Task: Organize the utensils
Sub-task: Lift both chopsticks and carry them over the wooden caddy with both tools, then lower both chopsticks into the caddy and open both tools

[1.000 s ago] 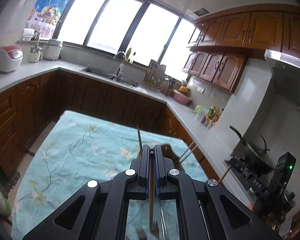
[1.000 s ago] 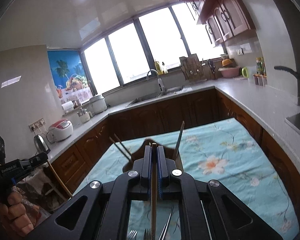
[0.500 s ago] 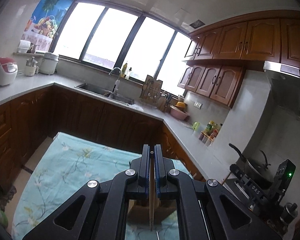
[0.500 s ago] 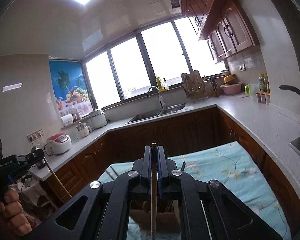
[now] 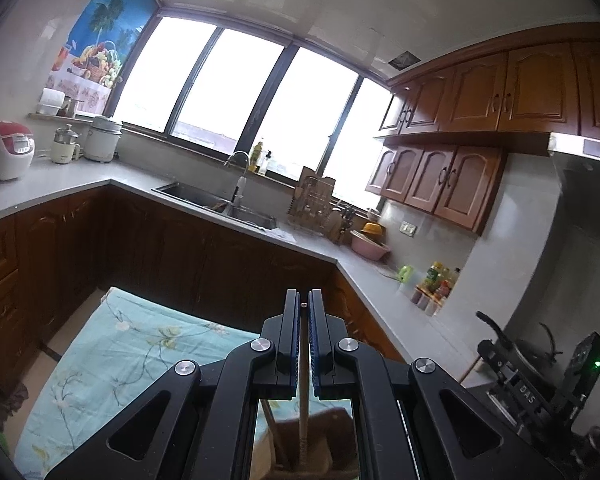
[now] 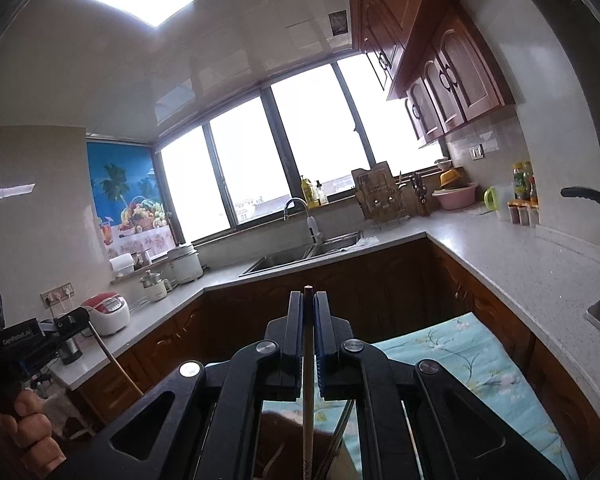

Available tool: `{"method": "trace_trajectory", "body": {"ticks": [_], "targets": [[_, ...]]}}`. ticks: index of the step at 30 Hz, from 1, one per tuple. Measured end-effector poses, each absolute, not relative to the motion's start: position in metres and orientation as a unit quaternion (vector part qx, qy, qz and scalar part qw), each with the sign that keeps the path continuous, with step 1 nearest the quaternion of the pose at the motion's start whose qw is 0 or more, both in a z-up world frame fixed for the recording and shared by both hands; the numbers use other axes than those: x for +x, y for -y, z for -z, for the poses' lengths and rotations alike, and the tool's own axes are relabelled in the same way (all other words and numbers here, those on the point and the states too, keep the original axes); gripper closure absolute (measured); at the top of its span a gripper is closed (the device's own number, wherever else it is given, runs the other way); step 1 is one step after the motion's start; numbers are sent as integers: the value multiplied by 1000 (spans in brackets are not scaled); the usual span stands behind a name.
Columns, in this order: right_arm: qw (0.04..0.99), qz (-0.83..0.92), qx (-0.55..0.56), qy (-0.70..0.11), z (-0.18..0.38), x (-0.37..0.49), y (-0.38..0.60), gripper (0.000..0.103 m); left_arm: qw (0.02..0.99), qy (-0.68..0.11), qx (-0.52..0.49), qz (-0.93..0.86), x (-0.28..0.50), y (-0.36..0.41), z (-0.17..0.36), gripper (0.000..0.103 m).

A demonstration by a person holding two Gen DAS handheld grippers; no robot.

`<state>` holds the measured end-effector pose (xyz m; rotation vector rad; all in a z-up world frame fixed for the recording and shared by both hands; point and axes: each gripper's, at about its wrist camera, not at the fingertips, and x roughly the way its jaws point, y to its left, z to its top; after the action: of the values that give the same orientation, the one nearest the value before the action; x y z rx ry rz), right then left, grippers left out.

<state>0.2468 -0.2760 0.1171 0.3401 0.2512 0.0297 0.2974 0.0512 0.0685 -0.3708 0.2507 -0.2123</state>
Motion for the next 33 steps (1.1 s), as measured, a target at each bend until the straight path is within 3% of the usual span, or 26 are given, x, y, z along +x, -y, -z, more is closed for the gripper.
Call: {"method": "trace_trajectory", "body": {"ticks": [17, 31, 33], "targets": [[970, -1, 188, -151, -48, 264, 275, 98, 969, -178, -152, 85, 351, -3, -2, 100], [957, -8, 201, -211, -19, 271, 273, 97, 964, -201, -149, 91, 351, -10, -10, 100], [955, -8, 203, -215, -17, 271, 276, 94, 963, -204, -149, 95, 351, -12, -10, 100]]}}
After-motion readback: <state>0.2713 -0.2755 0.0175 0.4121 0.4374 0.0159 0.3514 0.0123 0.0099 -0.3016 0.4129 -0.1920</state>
